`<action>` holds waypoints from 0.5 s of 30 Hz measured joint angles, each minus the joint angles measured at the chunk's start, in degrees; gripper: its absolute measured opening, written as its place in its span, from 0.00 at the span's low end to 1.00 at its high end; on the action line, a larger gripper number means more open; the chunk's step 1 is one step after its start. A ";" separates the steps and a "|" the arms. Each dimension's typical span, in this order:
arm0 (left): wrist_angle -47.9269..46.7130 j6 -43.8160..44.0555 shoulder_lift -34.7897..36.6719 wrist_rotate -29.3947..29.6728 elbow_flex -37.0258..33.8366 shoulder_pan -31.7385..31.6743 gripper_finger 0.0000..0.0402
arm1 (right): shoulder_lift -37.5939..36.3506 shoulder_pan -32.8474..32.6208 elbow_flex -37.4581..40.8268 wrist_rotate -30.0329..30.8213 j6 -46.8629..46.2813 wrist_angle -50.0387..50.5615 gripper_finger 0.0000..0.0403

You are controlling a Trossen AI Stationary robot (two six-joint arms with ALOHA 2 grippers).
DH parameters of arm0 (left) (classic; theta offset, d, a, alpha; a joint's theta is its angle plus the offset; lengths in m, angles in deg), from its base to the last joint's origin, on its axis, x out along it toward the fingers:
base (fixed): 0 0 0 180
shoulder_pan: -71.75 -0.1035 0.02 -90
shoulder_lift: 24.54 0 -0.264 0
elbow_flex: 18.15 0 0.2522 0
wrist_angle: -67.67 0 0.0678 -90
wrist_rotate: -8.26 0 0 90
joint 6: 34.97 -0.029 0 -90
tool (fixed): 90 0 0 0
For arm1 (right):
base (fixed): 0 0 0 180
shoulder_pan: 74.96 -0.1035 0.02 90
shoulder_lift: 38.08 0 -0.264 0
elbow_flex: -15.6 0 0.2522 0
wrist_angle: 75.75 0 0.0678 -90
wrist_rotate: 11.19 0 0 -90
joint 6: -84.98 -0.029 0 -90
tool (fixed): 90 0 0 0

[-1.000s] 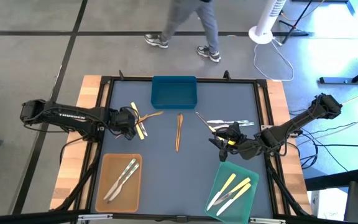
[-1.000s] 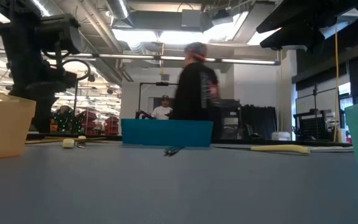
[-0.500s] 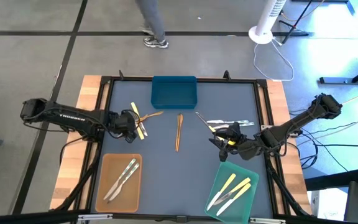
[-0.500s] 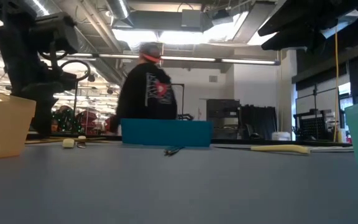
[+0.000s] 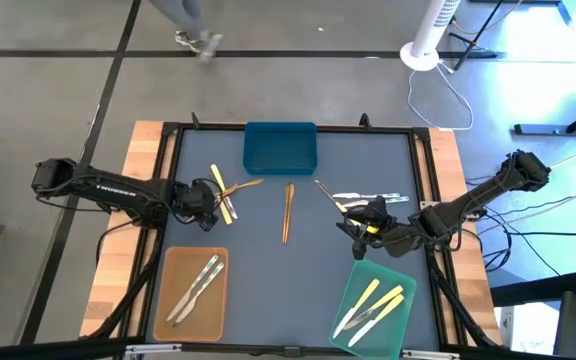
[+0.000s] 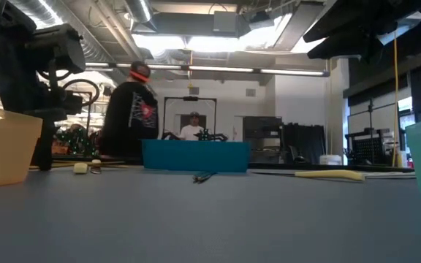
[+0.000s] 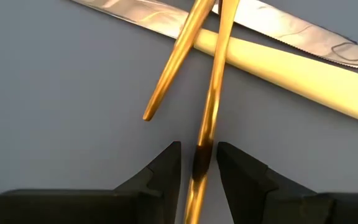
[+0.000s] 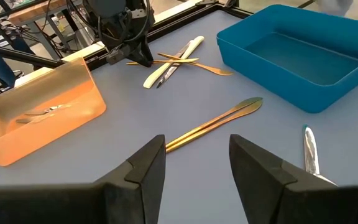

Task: Sort silverware by color (type)
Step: Put the gold knife into the blue bin

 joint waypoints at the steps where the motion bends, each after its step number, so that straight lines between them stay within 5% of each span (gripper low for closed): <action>1: -0.03 -0.02 0.00 -0.06 0.00 0.00 0.26 | 0.00 0.00 0.00 0.00 0.00 0.02 0.41; 15: 0.07 0.00 -0.04 0.36 -0.08 0.00 0.26 | 0.00 0.00 0.00 0.01 -0.03 0.00 0.41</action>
